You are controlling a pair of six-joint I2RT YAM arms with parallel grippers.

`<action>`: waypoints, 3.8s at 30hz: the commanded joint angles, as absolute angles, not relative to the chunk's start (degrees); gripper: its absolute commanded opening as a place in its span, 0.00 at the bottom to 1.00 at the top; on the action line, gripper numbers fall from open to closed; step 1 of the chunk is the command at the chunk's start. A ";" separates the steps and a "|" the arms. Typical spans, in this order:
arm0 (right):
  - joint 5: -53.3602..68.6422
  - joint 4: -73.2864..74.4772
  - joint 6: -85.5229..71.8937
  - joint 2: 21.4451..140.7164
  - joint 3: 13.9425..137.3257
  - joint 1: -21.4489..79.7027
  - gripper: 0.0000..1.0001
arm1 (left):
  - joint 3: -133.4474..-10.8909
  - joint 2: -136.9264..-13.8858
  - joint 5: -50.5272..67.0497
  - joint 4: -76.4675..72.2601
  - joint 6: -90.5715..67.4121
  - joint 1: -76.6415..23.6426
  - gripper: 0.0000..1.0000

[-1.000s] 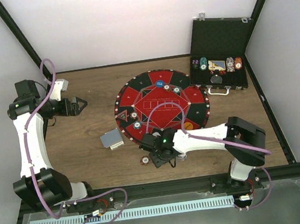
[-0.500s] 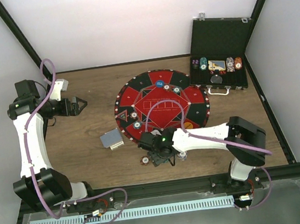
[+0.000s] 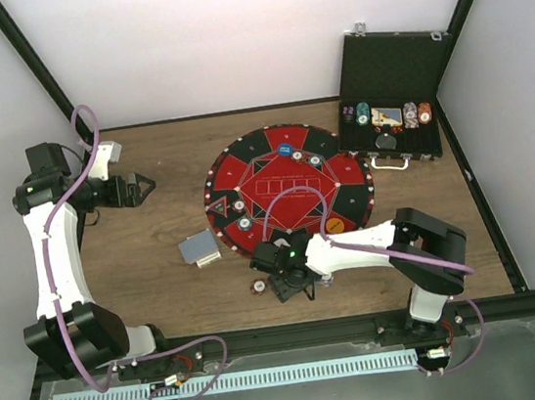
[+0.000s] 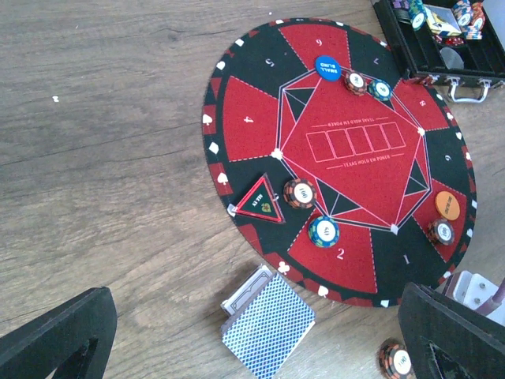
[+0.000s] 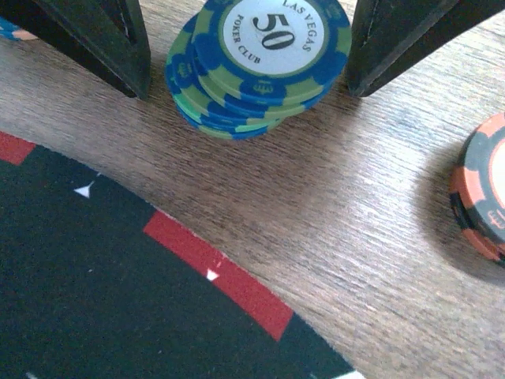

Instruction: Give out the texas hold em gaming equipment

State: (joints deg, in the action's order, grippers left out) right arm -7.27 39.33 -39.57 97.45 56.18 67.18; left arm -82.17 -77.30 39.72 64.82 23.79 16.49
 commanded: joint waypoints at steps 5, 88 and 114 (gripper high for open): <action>-7.12 37.08 -39.17 98.49 55.66 66.61 0.63 | -82.53 -76.02 40.67 64.78 23.82 16.70 1.00; -3.92 34.83 -19.63 93.17 61.51 25.36 0.31 | -83.23 -76.63 40.04 65.38 24.14 16.70 1.00; -1.13 32.94 -19.41 104.02 64.61 27.90 0.26 | -83.06 -77.08 39.79 64.59 23.99 16.74 1.00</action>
